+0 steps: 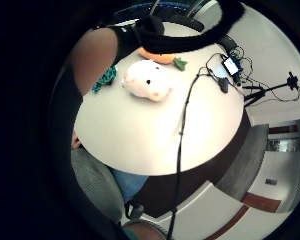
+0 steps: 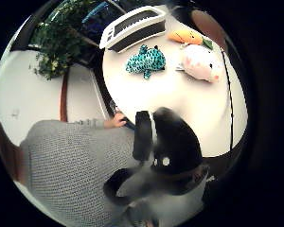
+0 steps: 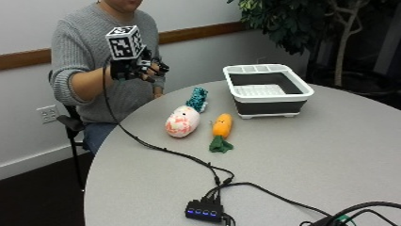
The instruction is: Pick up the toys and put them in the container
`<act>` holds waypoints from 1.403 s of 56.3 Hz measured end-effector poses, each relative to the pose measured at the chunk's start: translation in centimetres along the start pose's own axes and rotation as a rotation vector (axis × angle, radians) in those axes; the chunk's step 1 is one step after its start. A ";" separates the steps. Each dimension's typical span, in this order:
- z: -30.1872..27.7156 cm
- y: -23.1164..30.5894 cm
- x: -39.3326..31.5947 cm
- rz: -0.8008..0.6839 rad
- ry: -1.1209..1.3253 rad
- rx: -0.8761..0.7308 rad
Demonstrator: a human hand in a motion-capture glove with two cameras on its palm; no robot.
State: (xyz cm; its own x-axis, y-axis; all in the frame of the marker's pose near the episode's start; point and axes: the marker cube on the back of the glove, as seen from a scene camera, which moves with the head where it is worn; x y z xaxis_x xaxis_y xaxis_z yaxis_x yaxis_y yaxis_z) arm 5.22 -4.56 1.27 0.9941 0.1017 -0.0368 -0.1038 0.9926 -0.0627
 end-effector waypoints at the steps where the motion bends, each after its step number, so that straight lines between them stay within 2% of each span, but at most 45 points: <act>1: 0.1 -0.4 0.2 0.003 0.000 -0.002; 16: -0.1 -12.0 4.3 0.122 0.012 -0.016; 22: 0.1 -14.5 6.0 0.129 0.027 -0.055; 30: 3.9 -14.6 6.6 0.179 0.016 -0.095; 37: 11.2 -13.8 8.4 0.278 0.020 -0.217; 41: 15.9 -12.2 6.7 0.246 0.084 -0.218; 51: 16.1 -12.4 6.2 0.214 0.136 -0.201; 58: 16.1 -12.8 6.3 0.215 0.111 -0.015; 65: 12.9 -14.3 5.9 0.181 -0.003 0.104; 69: 6.8 -16.1 5.5 0.158 -0.081 0.189; 74: -2.8 -18.7 5.0 0.124 -0.049 0.355; 79: -7.5 -20.6 4.9 0.111 -0.031 0.408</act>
State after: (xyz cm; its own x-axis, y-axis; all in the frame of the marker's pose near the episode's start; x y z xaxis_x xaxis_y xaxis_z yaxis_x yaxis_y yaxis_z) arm 12.03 -25.01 -5.05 0.9787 0.2050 0.0091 -0.1959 0.9199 0.3397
